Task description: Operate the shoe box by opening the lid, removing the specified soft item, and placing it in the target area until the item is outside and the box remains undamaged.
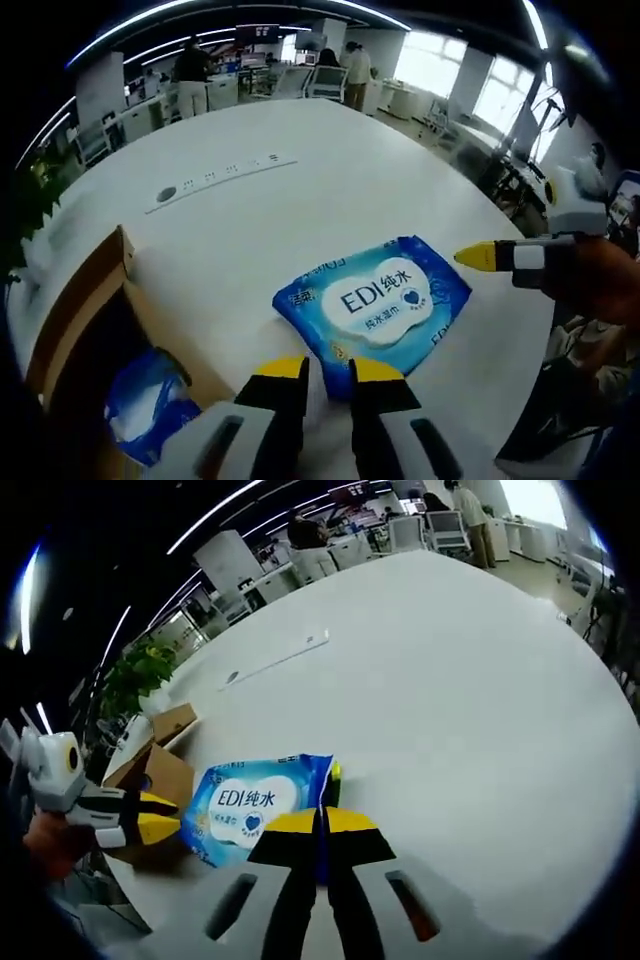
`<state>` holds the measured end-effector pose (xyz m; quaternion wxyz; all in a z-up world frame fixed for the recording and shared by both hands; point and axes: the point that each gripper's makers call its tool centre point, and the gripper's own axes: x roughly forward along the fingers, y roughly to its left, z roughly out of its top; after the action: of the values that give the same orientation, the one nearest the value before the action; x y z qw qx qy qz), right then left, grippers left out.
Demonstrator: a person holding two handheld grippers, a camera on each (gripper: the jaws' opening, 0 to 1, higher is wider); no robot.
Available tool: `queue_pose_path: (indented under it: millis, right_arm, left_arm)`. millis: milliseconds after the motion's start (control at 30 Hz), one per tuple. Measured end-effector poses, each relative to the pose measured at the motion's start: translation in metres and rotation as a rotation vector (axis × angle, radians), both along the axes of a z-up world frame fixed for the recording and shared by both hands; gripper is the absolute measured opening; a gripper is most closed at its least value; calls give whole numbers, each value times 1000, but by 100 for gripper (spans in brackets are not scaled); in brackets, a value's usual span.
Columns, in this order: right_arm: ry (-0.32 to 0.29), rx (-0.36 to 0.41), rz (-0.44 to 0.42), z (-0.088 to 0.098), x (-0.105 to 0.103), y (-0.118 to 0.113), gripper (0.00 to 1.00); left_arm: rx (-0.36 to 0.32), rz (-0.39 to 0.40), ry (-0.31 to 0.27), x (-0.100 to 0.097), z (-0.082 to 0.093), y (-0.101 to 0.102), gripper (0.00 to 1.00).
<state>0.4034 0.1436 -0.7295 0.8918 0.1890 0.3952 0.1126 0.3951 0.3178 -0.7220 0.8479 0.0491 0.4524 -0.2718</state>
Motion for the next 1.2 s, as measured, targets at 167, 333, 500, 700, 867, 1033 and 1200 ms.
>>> queue_pose_path:
  millis: [167, 333, 500, 700, 867, 1033, 1200]
  right_arm:
    - [-6, -5, -13, 7, -10, -2, 0]
    - [-21, -8, -22, 19, -21, 0, 0]
    - [-30, -17, -28, 24, -32, -1, 0]
    - [-35, -21, -34, 27, -42, 2, 0]
    - [-47, -19, -24, 33, -44, 10, 0]
    - [-57, -10, -7, 37, -43, 27, 0]
    - [-61, -10, 28, 38, -41, 46, 0]
  left_arm:
    - [2, -14, -26, -1, 7, 2, 19]
    - [55, -74, -79, -3, 11, 4, 23]
    - [46, -91, -115, -7, 18, 9, 24]
    - [20, -76, -147, -14, 28, 22, 25]
    - [-7, -35, -178, -11, 39, 37, 25]
    - [-25, -1, -204, -10, 49, 54, 25]
    - [-33, 30, -222, -9, 56, 72, 25]
